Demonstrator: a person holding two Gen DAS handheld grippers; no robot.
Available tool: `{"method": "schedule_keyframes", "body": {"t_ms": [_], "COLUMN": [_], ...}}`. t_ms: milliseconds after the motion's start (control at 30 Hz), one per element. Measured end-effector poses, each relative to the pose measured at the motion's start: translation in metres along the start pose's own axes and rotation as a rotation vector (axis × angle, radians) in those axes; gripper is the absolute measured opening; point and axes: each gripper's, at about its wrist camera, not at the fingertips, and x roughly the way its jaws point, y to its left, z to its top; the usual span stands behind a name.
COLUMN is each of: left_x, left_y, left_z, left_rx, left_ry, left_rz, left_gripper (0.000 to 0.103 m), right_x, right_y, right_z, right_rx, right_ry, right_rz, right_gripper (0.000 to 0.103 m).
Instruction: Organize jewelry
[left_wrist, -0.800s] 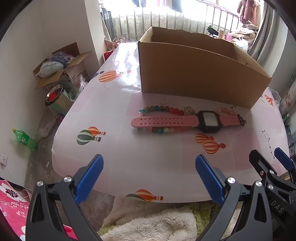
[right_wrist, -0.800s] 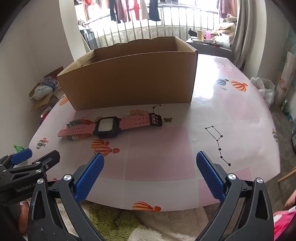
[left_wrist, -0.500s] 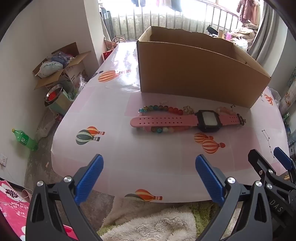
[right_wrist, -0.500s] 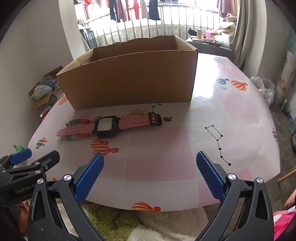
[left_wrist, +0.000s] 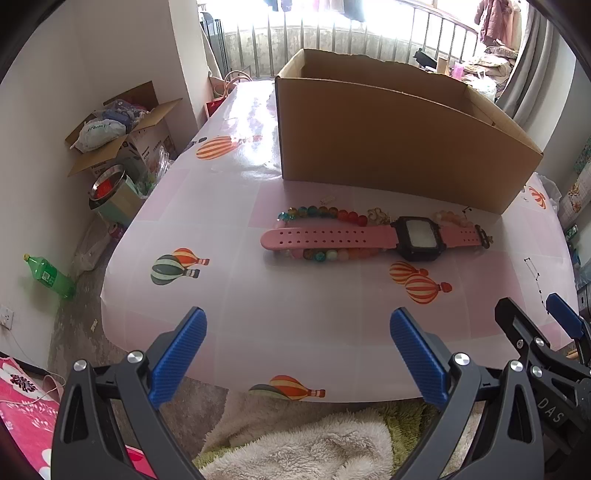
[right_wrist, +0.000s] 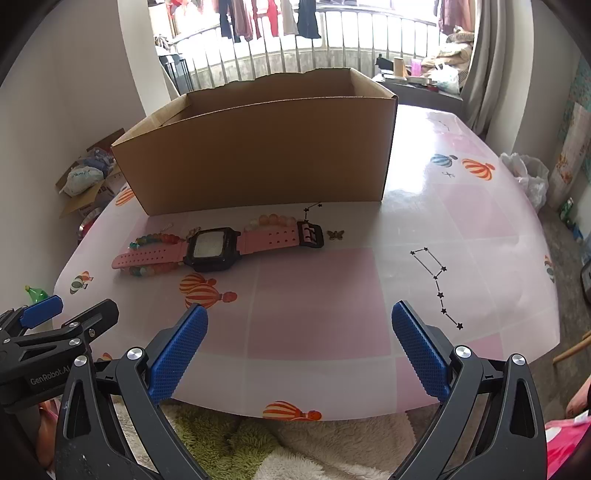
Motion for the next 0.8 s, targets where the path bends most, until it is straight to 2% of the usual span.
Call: {"method": "schedule_keyframes", "body": {"t_ms": [800], "left_x": [0.0044], "left_y": [0.0038], "left_z": [-0.0046], "left_rx": [0.002], "left_ry": [0.007], "left_rz": [-0.004], "left_gripper": [0.098], "right_x": [0.0008], "right_y": [0.0012], "right_z": [0.0010], "right_rx": [-0.005], "right_ry": [0.002], "right_rz": [-0.002], "right_gripper": [0.095]}}
